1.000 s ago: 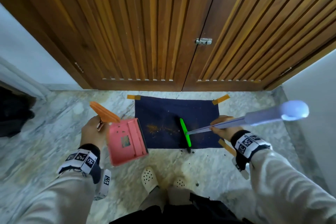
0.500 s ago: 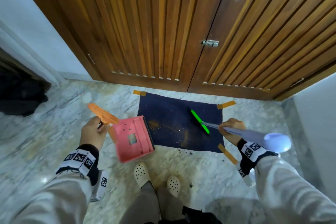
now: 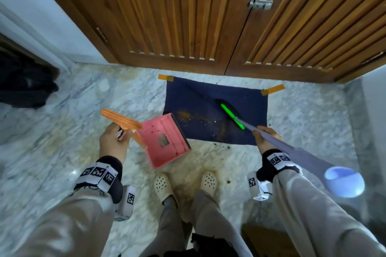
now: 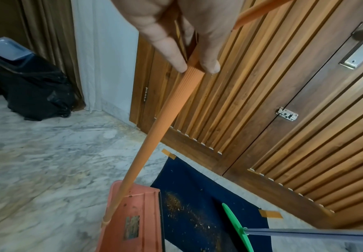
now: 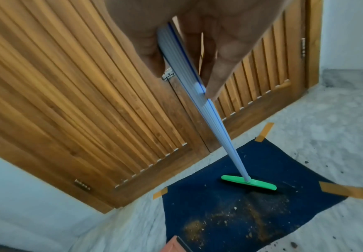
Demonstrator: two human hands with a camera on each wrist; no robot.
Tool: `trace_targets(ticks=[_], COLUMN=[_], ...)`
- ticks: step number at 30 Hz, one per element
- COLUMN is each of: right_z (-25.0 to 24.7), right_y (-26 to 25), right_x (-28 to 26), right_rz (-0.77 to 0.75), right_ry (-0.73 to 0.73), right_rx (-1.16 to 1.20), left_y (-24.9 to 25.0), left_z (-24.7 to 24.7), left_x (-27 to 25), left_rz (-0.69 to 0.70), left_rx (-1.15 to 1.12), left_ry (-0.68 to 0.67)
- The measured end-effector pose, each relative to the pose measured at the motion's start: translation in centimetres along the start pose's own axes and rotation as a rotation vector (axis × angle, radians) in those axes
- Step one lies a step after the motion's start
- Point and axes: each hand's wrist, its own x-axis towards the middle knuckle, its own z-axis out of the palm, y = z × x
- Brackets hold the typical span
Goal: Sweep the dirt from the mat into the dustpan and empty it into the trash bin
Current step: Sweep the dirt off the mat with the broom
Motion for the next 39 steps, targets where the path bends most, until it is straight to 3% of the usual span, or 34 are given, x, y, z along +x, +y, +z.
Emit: trace_targets(ticks=[3,7,14,18,20,23,27,30,34,37,39], right_z=[2.0,3.5,6.1,7.9,7.9,6.5,3.8,2.2,1.7,3.4,5.5], right_y=[-1.6,-2.6,-3.7,-4.7,-6.0,-8.6,-11.5,-13.2,-14.7,-15.3,-14.6], right_x=[-1.4,-3.8,-7.3,-8.6,-8.4,-7.2,-3.5,-0.7,0.8,-0.7,-2.9], right_rz=[0.133,0.071,0.113,0.119,0.105,0.199,0.022,0.048,0.067,0.021,-0.036], right_ry=[0.004,0.106,0.011,-0.042,-0.158,-0.402,-0.224,0.003,0.137,0.023,-0.213], right_rx=[0.181,0.068,-0.01,-0.001,-0.036,-0.264,-0.173,0.017,0.157,0.136,-0.093], left_y=[-1.0,-2.6,-3.8,-3.9,-3.7,-3.5,-3.8,-3.9,-4.3,-4.8,-5.1], left_z=[-0.6,-1.7,-2.8,-3.3,-3.4,-3.7,-4.2,-4.6,-4.8,-4.8,-4.8], left_x=[0.9,1.6,3.5,4.2,4.3,4.3,4.5,4.5,4.3,4.2,4.3], left_rz=[0.013,0.025,-0.036,-0.001,0.018,0.03,0.112,0.128,0.141,0.149,0.151], left_rx=[-0.011,-0.061,-0.099,-0.07,-0.082,-0.118,-0.116,-0.129,-0.146,-0.14,-0.132], left_ry=[-0.008,-0.03,-0.053,-0.097,-0.111,-0.146,-0.16,-0.179,-0.194,-0.196,-0.199])
